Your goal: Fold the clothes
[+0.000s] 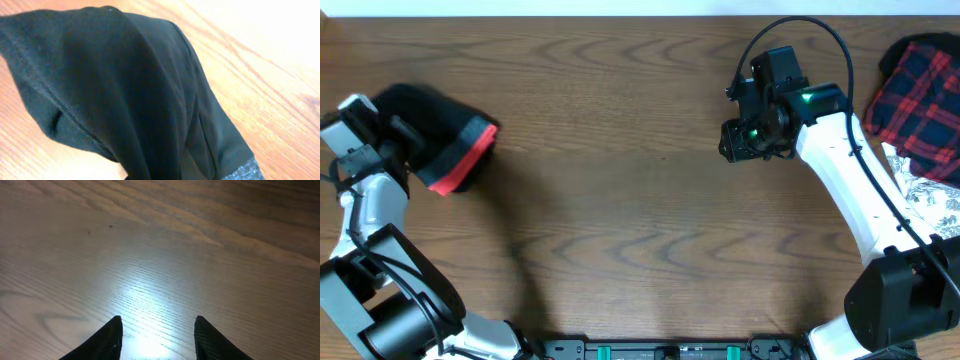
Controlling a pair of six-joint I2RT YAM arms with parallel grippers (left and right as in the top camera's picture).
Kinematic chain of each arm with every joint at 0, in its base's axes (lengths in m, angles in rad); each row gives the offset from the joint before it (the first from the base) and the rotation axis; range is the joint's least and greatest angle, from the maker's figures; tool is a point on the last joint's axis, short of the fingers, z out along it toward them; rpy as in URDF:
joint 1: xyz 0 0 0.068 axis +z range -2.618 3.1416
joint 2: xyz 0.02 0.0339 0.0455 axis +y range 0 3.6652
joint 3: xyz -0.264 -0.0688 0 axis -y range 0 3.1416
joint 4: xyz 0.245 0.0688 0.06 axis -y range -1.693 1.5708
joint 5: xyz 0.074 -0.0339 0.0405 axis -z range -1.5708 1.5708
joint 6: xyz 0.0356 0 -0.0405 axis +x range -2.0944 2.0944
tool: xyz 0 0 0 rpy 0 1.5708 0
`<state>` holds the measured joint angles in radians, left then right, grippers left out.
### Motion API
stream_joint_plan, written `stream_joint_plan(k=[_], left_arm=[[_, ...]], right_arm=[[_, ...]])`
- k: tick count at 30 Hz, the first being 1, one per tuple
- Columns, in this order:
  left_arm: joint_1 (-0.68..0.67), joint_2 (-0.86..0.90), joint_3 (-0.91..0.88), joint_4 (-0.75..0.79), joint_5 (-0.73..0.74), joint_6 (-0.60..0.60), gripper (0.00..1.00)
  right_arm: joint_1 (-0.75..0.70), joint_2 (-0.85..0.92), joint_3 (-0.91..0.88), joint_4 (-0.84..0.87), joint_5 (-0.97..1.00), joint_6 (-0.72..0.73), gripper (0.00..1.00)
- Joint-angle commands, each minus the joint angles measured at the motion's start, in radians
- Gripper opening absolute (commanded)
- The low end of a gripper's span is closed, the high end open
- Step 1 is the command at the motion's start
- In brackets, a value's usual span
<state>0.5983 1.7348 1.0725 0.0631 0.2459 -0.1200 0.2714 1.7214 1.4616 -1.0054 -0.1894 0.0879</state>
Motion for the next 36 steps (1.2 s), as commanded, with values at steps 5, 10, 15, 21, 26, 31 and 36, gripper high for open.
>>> stream_joint_plan(k=[5, 10, 15, 21, 26, 31, 36], left_arm=[[-0.005, 0.153, 0.024, 0.057, -0.050, 0.079, 0.06], [-0.006, 0.215, 0.075, 0.058, -0.090, 0.079, 0.06], [-0.006, 0.216, 0.137, 0.042, -0.128, 0.079, 0.06], [-0.006, 0.213, 0.199, -0.075, -0.127, 0.062, 0.71], [-0.006, 0.195, 0.222, -0.190, -0.127, 0.051, 0.98], [-0.024, 0.129, 0.223, -0.221, 0.015, 0.021, 1.00], [-0.110, 0.037, 0.225, -0.183, 0.061, -0.014, 0.31]], right_arm=[[-0.008, -0.008, 0.010, -0.003, -0.002, 0.013, 0.45], [-0.008, -0.008, 0.010, -0.010, -0.002, 0.013, 0.45], [-0.008, -0.008, 0.010, -0.008, -0.002, 0.031, 0.45], [-0.008, -0.008, 0.010, -0.008, -0.002, 0.031, 0.45], [-0.008, -0.008, 0.010, -0.005, -0.002, 0.030, 0.45], [-0.008, -0.008, 0.010, -0.003, -0.001, 0.025, 0.45], [-0.008, -0.008, 0.010, 0.000, -0.001, 0.023, 0.45]])
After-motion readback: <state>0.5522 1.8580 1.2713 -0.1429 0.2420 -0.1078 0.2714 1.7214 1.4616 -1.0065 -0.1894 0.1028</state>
